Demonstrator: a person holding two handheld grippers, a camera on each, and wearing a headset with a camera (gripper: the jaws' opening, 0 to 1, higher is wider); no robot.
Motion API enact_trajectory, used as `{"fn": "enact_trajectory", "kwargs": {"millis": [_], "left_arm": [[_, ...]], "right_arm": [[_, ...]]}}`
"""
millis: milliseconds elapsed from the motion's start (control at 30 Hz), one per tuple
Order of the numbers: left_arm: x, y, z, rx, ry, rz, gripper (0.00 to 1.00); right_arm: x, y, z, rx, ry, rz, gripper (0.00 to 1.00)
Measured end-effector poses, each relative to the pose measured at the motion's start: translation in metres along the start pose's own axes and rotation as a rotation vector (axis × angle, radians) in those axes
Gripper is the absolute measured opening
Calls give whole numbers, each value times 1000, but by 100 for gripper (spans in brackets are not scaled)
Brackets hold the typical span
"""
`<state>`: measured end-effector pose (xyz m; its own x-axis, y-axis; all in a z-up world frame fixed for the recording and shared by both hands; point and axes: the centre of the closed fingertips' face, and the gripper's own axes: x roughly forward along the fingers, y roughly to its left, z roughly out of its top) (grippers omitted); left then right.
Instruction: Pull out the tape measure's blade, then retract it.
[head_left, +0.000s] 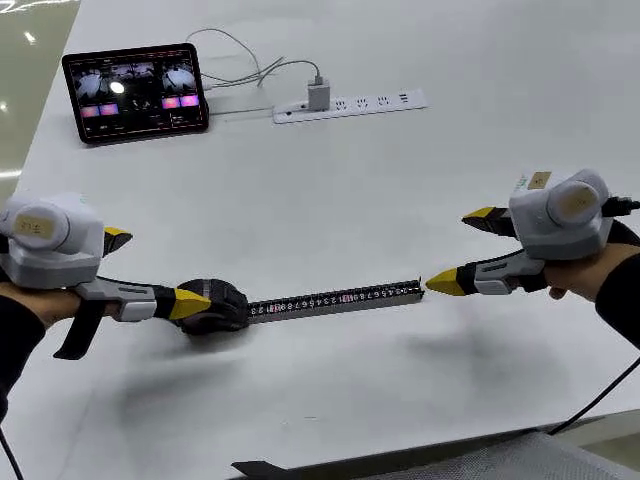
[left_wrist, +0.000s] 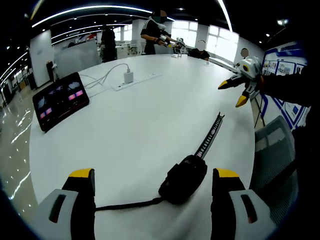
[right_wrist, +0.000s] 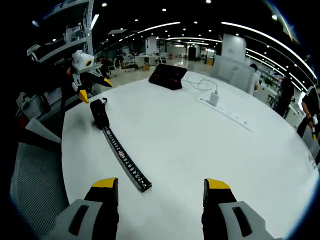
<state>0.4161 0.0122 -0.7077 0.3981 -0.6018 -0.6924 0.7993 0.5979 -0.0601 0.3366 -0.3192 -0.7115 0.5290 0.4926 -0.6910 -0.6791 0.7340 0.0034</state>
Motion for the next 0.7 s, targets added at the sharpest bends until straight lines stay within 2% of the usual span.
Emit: {"fn": "enact_trajectory", "kwargs": {"millis": [100, 200, 267, 433, 500, 567, 633, 700], "left_arm": [[-2, -1, -8, -25, -9, 5, 99], [-4, 0, -18, -12, 3, 24, 99], [-7, -1, -18, -20, -27, 26, 99], [-13, -2, -26, -46, -51, 56, 99], [-16, -5, -30, -51, -58, 60, 99], [-18, -8, -34, -82, -60, 62, 99], [-21, -6, -36, -87, -66, 80, 99], [-25, -7, -37, -108, -77, 77, 99]], "right_arm": [[-3, 1, -6, 7, 1, -5, 71], [-6, 2, -11, 11, 0, -8, 73], [-9, 3, -15, 13, 4, -10, 75], [-18, -1, -25, -1, 13, -33, 87], [-24, -5, -27, 13, 5, -48, 91], [-30, -10, -32, 29, 4, -70, 94], [-35, -11, -34, 46, -8, -73, 95], [-40, -13, -40, 63, -3, -93, 99]]}}
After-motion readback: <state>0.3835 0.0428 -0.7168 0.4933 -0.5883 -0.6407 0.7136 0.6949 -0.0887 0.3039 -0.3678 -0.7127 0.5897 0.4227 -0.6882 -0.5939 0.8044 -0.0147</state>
